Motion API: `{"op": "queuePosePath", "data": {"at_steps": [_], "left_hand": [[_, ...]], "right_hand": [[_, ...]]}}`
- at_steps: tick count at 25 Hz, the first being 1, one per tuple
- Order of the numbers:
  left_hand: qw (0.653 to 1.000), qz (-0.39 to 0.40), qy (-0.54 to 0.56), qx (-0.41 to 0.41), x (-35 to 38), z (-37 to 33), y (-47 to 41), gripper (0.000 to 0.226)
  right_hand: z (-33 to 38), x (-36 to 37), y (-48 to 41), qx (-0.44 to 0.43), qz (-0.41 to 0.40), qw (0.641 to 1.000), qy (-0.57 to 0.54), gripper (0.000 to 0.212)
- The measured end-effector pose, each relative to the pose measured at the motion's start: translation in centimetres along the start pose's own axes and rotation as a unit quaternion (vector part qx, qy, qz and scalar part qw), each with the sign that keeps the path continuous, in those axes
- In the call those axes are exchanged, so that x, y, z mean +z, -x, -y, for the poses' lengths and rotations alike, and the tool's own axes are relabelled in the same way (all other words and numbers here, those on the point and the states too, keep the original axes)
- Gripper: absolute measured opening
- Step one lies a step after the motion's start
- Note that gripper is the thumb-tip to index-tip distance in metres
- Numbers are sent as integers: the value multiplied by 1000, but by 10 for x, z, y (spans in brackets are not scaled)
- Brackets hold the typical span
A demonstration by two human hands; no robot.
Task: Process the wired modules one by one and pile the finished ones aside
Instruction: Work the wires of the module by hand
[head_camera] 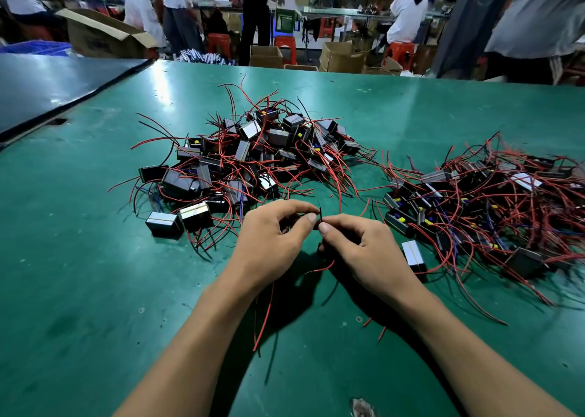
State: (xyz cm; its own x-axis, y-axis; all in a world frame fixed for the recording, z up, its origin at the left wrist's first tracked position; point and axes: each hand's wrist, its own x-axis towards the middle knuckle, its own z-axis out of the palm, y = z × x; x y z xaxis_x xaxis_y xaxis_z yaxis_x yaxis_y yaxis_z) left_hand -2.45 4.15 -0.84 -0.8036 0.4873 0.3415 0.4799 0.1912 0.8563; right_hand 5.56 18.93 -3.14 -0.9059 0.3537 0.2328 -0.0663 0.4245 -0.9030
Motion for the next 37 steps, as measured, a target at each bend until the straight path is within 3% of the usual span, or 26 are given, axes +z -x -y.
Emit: {"op": "queuePosePath", "data": {"at_steps": [18,24,27,30,32,36,37], "left_hand": [[998,-42,43,-16,6,-1,-3,3],[999,-39,21,25,5,-1,-1,5],[998,-30,1,53,4,-1,0,6],[997,-26,-3,68,3,-2,0,6],[997,-18,-1,75,4,-3,1,7],[996,2,-16,88,5,-4,1,8],[997,5,-12,83,6,-4,1,7]], "right_hand": [[3,-2,0,2,1,1000,24,13],[12,-6,-2,-53,-77,996,-1,16],[17,-7,-3,-69,-81,994,22,3],[21,-11,-4,-70,-79,994,16,7],[24,-12,-5,-48,-64,997,-8,12],[27,-11,-9,126,-15,978,-165,20],[27,-13,-9,133,-12,975,-180,20]]}}
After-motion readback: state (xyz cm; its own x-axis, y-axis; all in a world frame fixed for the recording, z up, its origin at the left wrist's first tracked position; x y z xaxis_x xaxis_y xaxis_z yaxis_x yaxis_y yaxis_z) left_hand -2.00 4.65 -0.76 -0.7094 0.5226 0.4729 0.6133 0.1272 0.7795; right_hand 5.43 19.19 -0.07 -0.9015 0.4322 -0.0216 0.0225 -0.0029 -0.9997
